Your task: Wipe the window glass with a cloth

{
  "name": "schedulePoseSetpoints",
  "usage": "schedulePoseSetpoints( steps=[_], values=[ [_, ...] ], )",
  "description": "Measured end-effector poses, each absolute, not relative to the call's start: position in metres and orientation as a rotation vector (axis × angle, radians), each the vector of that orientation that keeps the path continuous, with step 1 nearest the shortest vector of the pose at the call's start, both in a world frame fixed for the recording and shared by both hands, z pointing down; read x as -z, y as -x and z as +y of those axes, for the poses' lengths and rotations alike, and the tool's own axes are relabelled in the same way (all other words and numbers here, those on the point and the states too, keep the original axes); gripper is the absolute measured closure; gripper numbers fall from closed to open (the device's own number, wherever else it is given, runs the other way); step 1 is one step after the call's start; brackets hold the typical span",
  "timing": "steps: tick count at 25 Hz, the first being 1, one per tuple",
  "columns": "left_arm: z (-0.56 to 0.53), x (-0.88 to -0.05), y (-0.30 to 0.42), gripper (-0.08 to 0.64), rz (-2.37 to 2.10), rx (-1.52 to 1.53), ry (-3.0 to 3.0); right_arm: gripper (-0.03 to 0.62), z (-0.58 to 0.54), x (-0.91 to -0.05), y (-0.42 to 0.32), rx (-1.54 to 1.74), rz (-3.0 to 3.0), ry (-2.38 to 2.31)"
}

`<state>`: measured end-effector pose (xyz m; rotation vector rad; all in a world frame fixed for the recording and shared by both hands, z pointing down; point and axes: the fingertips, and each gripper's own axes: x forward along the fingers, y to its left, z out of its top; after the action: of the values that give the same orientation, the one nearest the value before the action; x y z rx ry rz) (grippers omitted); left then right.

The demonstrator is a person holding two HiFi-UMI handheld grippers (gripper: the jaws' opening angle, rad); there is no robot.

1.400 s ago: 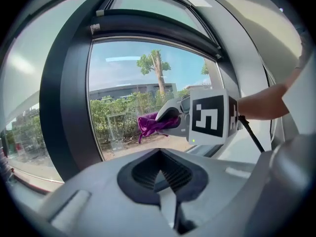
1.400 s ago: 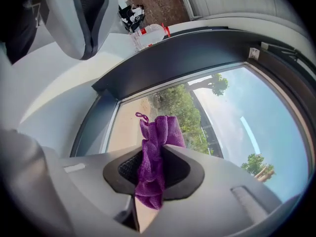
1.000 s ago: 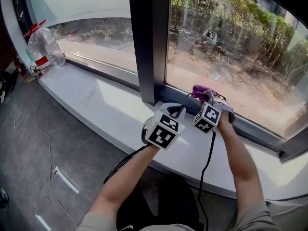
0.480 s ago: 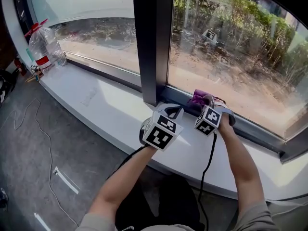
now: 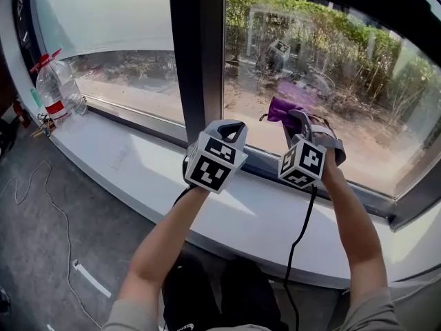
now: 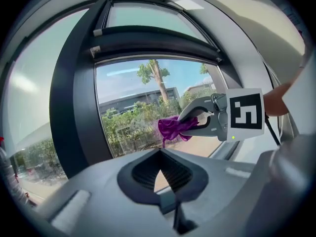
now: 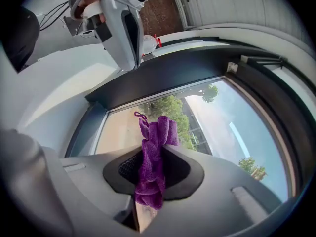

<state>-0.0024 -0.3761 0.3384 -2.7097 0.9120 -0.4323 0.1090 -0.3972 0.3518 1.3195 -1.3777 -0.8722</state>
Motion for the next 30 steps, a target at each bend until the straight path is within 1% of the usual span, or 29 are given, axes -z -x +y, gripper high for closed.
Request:
schedulePoseSetpoints(
  steps=[5,10,16,22,30],
  values=[
    [-0.358,-0.284,-0.018,0.56,0.846,0.323,2.679,0.488,-0.384,-0.253,-0.127,1.008,-1.264,-1.409],
    [-0.346,-0.251,-0.038,0.56,0.794,0.256,2.67,0.488,-0.373,-0.164,-0.147,1.113,-1.144,-1.495],
    [-0.328,-0.221,-0.056,0.56,0.737,0.178,2.665,0.488,-0.37,-0.084,-0.165,1.185,-1.021,-1.571],
    [-0.322,-0.226,-0.064,0.56,0.719,0.199,2.672,0.486,-0.369,-0.062,-0.178,1.193,-0.989,-1.587],
    [-0.329,-0.26,-0.071,0.56,0.736,0.279,2.695,0.491,-0.373,-0.114,-0.182,1.145,-1.037,-1.543]
  ],
)
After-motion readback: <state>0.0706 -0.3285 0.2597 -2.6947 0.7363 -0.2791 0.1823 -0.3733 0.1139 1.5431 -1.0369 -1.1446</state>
